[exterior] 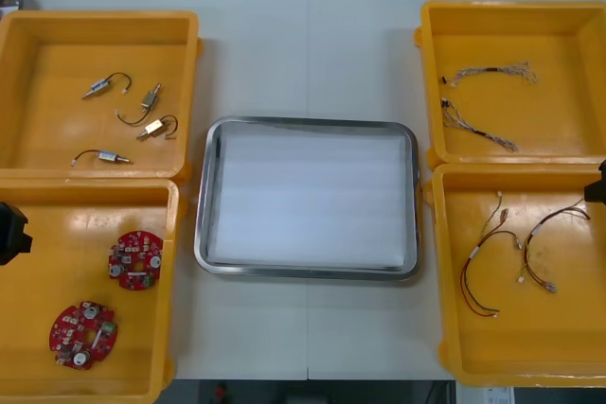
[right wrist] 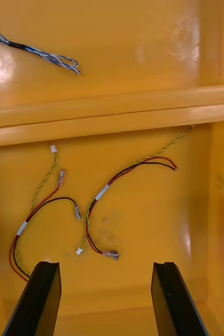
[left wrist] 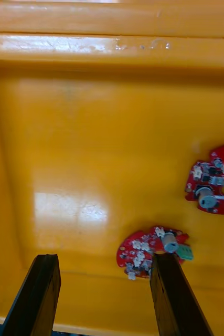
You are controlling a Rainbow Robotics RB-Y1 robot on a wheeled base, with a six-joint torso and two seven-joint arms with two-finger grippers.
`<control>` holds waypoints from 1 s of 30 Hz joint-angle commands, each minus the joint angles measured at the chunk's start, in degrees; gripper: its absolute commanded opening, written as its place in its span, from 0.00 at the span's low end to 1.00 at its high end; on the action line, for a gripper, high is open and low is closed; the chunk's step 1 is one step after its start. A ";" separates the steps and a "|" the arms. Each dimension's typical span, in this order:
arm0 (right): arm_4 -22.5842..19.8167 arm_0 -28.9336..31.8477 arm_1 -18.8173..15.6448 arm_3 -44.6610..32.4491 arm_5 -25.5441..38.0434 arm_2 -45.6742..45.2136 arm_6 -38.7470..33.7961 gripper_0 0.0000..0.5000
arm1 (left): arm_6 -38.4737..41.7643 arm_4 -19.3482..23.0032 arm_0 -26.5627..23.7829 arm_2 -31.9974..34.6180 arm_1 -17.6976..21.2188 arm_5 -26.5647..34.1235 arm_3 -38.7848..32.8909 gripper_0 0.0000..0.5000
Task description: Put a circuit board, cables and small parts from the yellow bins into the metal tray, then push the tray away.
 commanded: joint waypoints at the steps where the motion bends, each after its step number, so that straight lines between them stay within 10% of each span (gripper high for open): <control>1: 2.86 1.50 2.63 0.85 0.16 -1.84 0.34 1.00 | 10.73 -5.64 1.10 -5.83 -2.12 -0.76 -3.37 1.00; 16: 12.70 3.61 11.51 5.59 0.16 -2.02 -2.38 1.00 | 12.75 -10.56 8.75 -9.61 -8.80 -10.60 -3.37 1.00; 30: 12.88 3.61 13.53 11.22 -7.44 -1.14 -5.37 1.00 | 14.69 -13.99 12.70 -13.65 -12.40 -12.54 -3.19 1.00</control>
